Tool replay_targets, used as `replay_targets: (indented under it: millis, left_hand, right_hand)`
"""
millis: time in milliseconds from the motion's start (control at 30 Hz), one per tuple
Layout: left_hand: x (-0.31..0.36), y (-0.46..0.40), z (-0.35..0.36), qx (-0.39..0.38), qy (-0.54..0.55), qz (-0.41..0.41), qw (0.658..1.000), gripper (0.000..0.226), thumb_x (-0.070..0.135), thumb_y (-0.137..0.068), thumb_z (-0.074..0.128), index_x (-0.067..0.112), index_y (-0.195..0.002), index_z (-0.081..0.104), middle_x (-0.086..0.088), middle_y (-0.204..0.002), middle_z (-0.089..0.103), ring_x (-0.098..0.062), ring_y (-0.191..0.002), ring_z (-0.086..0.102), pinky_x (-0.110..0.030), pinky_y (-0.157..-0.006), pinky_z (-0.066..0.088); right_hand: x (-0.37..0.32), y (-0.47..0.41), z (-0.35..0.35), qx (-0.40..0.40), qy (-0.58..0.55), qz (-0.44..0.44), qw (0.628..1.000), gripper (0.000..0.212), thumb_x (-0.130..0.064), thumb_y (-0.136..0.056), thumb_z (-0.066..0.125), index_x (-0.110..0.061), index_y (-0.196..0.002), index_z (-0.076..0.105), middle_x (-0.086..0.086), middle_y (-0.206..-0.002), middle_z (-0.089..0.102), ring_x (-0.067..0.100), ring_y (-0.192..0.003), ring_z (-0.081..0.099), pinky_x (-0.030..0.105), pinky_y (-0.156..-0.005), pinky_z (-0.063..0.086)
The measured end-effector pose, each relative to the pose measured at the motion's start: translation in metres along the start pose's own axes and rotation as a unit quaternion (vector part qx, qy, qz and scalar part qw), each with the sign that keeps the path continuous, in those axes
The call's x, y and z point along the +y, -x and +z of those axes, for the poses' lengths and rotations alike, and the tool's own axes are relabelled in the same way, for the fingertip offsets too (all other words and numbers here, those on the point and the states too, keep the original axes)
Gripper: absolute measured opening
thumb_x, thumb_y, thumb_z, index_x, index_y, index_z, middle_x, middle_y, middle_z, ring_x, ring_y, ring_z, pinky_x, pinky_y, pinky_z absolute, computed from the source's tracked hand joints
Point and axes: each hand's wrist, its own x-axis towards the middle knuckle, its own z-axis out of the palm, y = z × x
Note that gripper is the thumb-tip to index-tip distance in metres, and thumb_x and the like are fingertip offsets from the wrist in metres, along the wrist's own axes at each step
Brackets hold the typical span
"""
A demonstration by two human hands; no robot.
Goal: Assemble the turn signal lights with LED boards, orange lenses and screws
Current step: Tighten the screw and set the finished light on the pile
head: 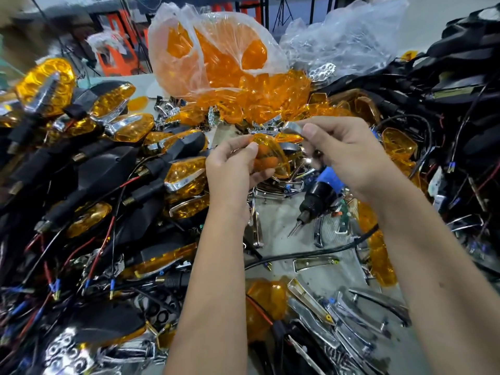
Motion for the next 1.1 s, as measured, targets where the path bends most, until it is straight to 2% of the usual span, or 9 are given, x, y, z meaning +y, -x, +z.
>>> replay_targets:
  millis: [167,333,467,567,767,867,933,1033,1100]
  left_hand:
    - [-0.003,0.0,-0.002,0.0,-0.034,0.028,0.999,0.009,0.012,-0.098,0.07,0.014,-0.106,0.073,-0.007,-0.094,0.079,-0.021,-0.071,0.075,-0.025,-0.057,0.057]
    - [-0.007,0.002,-0.001,-0.002,-0.1,0.081,0.992,0.004,0.02,-0.096,0.075,0.019,-0.099,0.077,0.006,-0.08,0.078,-0.009,-0.066,0.071,-0.021,-0.053,0.054]
    - [-0.009,0.002,-0.002,-0.022,-0.129,0.122,0.984,0.007,0.021,-0.094,0.078,0.016,-0.098,0.078,0.004,-0.079,0.078,-0.007,-0.064,0.07,-0.021,-0.052,0.053]
    - [-0.011,0.001,-0.002,-0.033,-0.14,0.135,0.98,0.008,0.021,-0.093,0.079,0.014,-0.097,0.078,0.003,-0.075,0.077,-0.007,-0.062,0.068,-0.02,-0.051,0.052]
    - [-0.013,0.0,-0.003,-0.044,-0.132,0.114,0.984,0.009,0.024,-0.091,0.081,0.015,-0.092,0.079,0.001,-0.07,0.075,-0.005,-0.057,0.064,-0.02,-0.05,0.05]
    - [-0.014,0.001,-0.001,-0.045,-0.135,0.111,0.984,0.01,0.023,-0.09,0.081,0.013,-0.092,0.078,0.0,-0.069,0.075,-0.006,-0.055,0.062,-0.02,-0.049,0.048]
    - [-0.014,0.001,-0.001,-0.048,-0.137,0.112,0.983,0.01,0.023,-0.09,0.082,0.014,-0.091,0.078,0.001,-0.068,0.074,-0.005,-0.056,0.062,-0.019,-0.051,0.047]
    - [-0.013,0.001,-0.003,-0.068,-0.134,0.11,0.982,0.008,0.022,-0.09,0.081,0.015,-0.087,0.078,0.003,-0.065,0.072,-0.004,-0.056,0.061,-0.017,-0.053,0.047]
    - [-0.013,0.002,-0.003,-0.083,-0.135,0.109,0.981,0.008,0.02,-0.09,0.08,0.016,-0.085,0.077,0.006,-0.062,0.07,-0.002,-0.054,0.06,-0.016,-0.053,0.046]
  right_hand:
    - [-0.004,0.003,0.006,0.003,-0.096,0.012,0.995,0.035,-0.008,-0.098,0.069,-0.01,-0.132,0.065,0.012,-0.086,0.076,0.024,-0.069,0.067,0.024,-0.054,0.053]
    - [-0.003,0.005,0.013,-0.005,-0.106,0.02,0.994,0.044,-0.003,-0.087,0.08,-0.01,-0.129,0.067,0.015,-0.088,0.072,0.034,-0.074,0.078,0.03,-0.062,0.062]
    - [0.0,0.005,0.018,0.0,-0.084,0.017,0.996,0.037,-0.01,-0.084,0.084,-0.015,-0.118,0.07,0.013,-0.079,0.07,0.034,-0.067,0.077,0.033,-0.057,0.062]
    - [0.002,0.004,0.02,-0.004,-0.064,0.005,0.998,0.039,-0.012,-0.087,0.083,-0.019,-0.124,0.07,0.013,-0.076,0.071,0.032,-0.065,0.076,0.036,-0.057,0.063]
    - [0.005,0.002,0.019,-0.001,-0.035,-0.011,0.999,0.029,-0.017,-0.088,0.083,-0.017,-0.115,0.071,0.008,-0.071,0.068,0.021,-0.055,0.062,0.029,-0.049,0.054]
    - [0.006,0.002,0.019,-0.035,-0.047,0.0,0.998,0.05,-0.014,-0.092,0.079,-0.025,-0.138,0.061,0.005,-0.07,0.058,0.025,-0.051,0.051,0.027,-0.044,0.046]
    - [0.007,0.002,0.019,-0.06,-0.059,0.02,0.996,0.052,-0.013,-0.094,0.076,-0.026,-0.142,0.061,0.006,-0.069,0.054,0.03,-0.056,0.048,0.026,-0.043,0.045]
    - [0.007,0.004,0.016,-0.089,-0.095,0.044,0.99,0.035,-0.016,-0.092,0.079,-0.024,-0.126,0.073,0.009,-0.069,0.054,0.024,-0.056,0.05,0.024,-0.041,0.043]
    - [0.006,0.005,0.012,-0.096,-0.111,0.059,0.988,0.037,-0.023,-0.084,0.085,-0.021,-0.119,0.074,0.014,-0.072,0.054,0.02,-0.053,0.051,0.023,-0.04,0.042]
